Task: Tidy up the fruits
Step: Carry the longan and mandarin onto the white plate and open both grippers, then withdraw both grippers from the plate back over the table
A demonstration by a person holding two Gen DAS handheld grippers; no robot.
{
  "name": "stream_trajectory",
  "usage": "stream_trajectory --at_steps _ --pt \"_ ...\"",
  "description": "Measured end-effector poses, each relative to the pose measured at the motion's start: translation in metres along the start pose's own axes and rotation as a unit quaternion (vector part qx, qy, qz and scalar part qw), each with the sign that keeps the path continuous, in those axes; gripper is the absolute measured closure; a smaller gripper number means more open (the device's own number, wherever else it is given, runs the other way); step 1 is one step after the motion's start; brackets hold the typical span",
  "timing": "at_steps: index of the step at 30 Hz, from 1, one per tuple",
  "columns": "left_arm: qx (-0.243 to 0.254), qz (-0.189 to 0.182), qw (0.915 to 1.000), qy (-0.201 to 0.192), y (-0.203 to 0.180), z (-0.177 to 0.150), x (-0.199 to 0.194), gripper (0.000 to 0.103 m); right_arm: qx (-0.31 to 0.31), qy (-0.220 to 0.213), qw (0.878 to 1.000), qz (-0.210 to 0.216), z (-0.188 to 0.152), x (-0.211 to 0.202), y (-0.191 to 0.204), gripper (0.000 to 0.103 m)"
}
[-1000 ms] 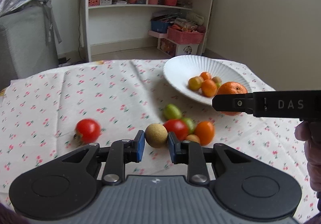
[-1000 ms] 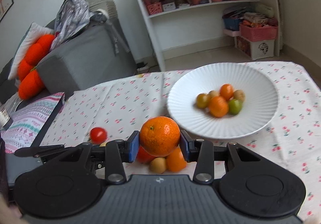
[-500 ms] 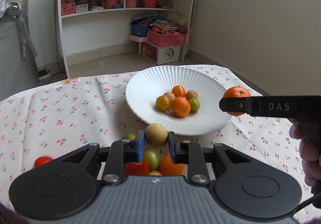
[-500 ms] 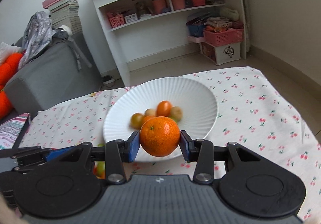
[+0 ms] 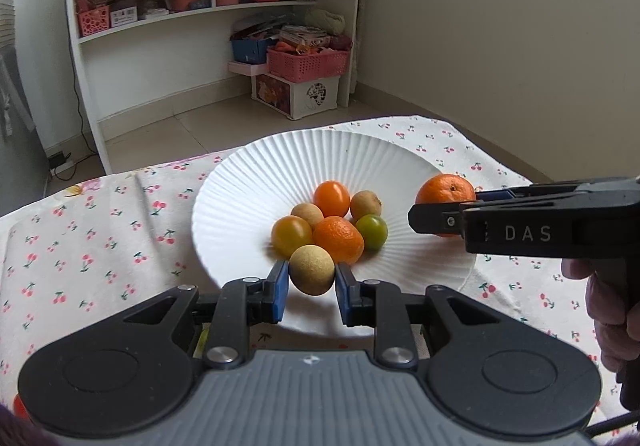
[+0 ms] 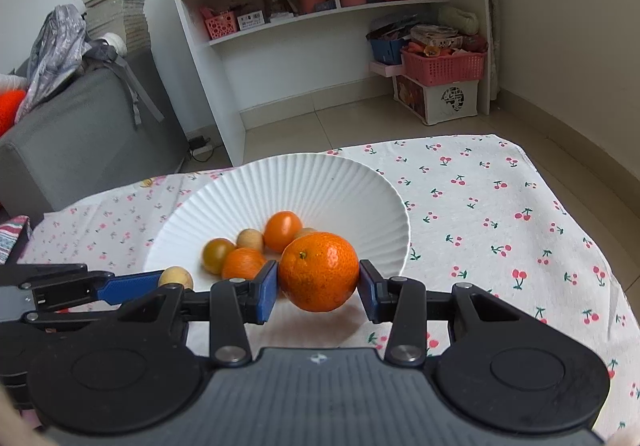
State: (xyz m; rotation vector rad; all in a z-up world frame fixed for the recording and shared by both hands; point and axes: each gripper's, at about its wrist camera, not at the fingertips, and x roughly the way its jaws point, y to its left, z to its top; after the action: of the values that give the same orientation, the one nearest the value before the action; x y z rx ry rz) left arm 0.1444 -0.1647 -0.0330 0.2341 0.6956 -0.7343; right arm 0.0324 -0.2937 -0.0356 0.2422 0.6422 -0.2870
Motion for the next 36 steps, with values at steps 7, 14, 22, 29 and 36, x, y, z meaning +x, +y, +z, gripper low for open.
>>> stream_trajectory --at_steps 7,14,22,29,36 --pt "0.008 -0.001 1.0 0.004 -0.001 -0.001 0.011 0.091 -0.012 0.003 1.0 0.0 0.002 0.007 0.001 0.064" --pt "0.014 0.0 0.9999 0.003 -0.003 0.0 0.012 0.09 -0.011 0.001 1.0 0.004 0.003 0.007 0.001 0.062" --pt "0.012 0.003 0.9999 0.003 -0.003 -0.001 -0.001 0.084 -0.002 0.001 1.0 0.001 0.007 -0.002 0.0 0.054" --pt "0.0 0.007 1.0 -0.002 0.004 -0.002 -0.025 0.07 0.003 -0.001 1.0 0.0 0.01 -0.016 0.007 0.047" --pt "-0.011 0.018 0.9998 0.0 0.015 -0.012 -0.057 0.058 -0.003 -0.005 1.0 0.005 0.009 -0.036 0.021 0.038"
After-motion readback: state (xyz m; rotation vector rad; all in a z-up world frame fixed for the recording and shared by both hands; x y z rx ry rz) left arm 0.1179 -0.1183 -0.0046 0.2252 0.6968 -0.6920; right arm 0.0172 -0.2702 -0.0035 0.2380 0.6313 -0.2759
